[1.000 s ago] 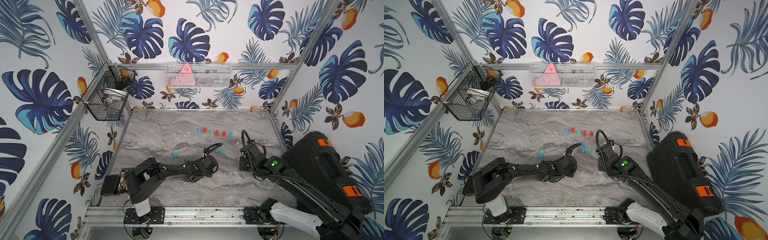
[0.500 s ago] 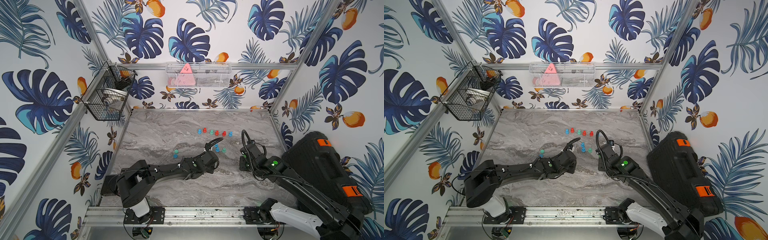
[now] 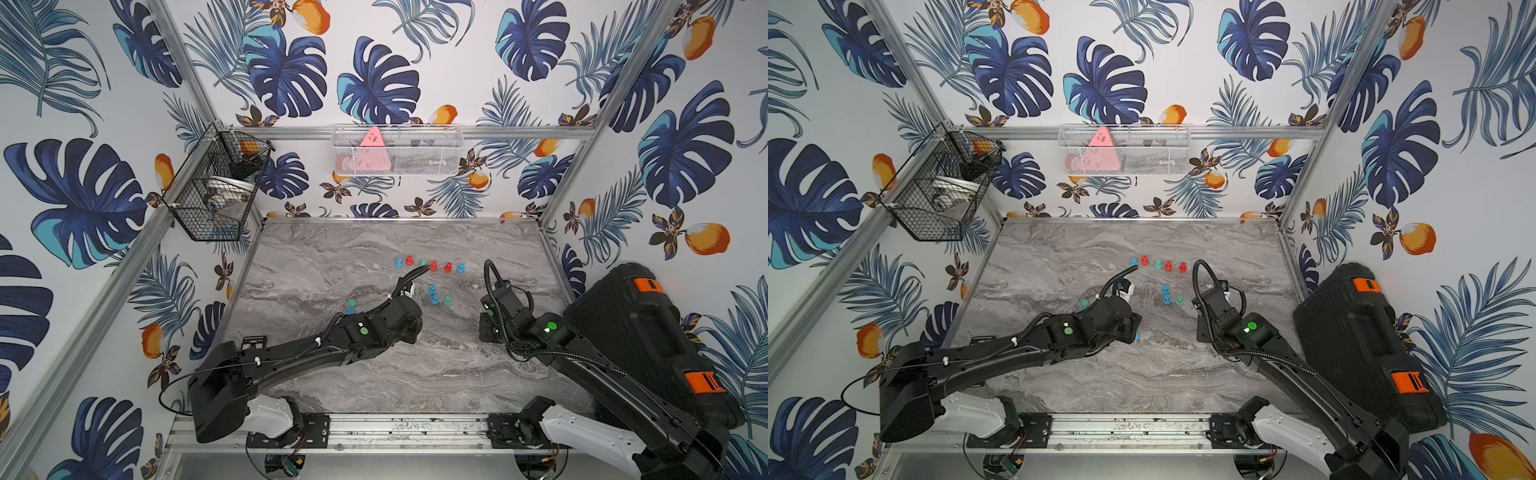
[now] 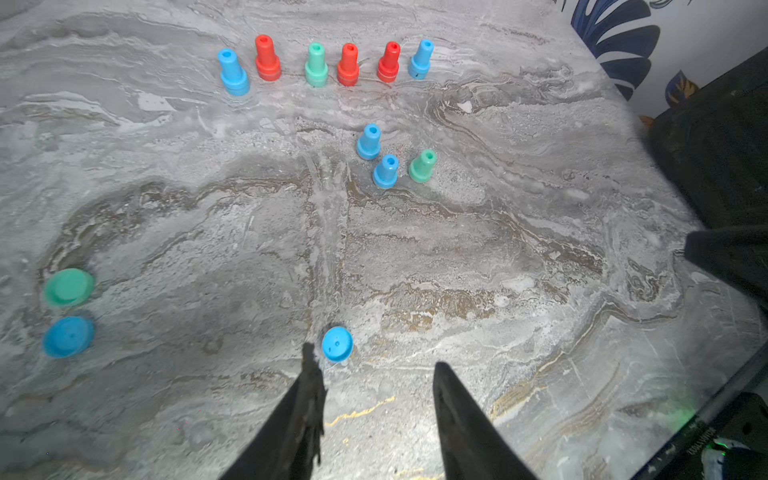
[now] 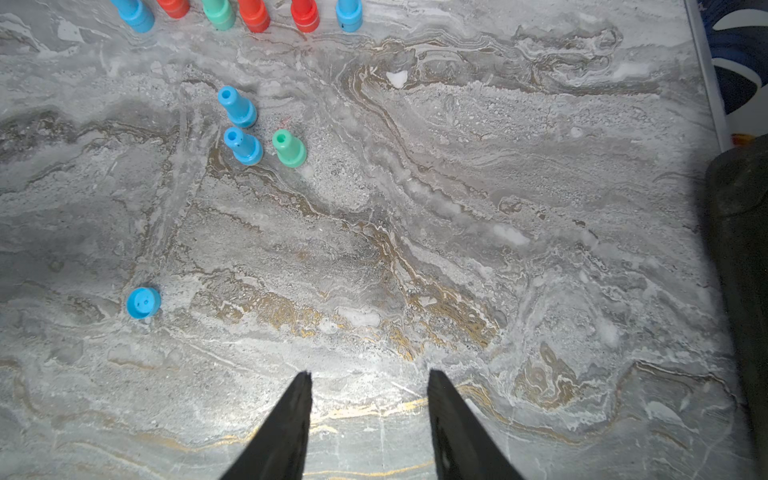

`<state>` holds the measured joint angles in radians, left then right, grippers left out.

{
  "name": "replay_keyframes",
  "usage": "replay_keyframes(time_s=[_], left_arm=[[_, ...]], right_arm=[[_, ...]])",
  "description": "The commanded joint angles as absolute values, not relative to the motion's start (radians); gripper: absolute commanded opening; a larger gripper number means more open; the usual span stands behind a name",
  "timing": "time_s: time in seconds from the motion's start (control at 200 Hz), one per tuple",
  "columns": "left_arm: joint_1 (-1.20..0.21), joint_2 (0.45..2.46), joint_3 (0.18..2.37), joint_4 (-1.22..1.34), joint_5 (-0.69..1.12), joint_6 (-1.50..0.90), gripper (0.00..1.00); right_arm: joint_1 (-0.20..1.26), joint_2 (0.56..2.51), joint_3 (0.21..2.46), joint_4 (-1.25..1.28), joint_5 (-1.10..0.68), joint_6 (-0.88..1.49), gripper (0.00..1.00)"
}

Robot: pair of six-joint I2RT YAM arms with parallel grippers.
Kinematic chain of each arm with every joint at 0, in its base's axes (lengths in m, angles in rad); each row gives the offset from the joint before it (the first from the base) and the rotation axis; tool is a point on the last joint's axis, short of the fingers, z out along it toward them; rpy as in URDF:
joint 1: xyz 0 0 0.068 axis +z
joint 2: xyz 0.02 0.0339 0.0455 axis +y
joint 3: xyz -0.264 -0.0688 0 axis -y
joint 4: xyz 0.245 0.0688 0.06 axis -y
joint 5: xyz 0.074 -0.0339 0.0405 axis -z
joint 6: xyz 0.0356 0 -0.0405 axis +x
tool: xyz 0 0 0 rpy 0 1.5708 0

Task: Close the stamp cap
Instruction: Pick up the stamp from the center of the board.

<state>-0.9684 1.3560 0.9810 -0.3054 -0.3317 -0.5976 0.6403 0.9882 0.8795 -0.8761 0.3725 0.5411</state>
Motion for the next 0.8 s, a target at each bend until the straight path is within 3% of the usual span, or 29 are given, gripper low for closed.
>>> replay_keyframes(time_s=[0.0,0.791], left_arm=[[-0.969,1.286,0.967,-0.385,-0.358,-0.573,0.48],[-0.969,0.827,0.972,-0.823,-0.492,-0.556,0.49]], right_arm=[[0.641,0.989,0.879,-0.859,0.386,0.547,0.49],[0.641,1.004,0.882,-0.866,0.39,0.555,0.49]])
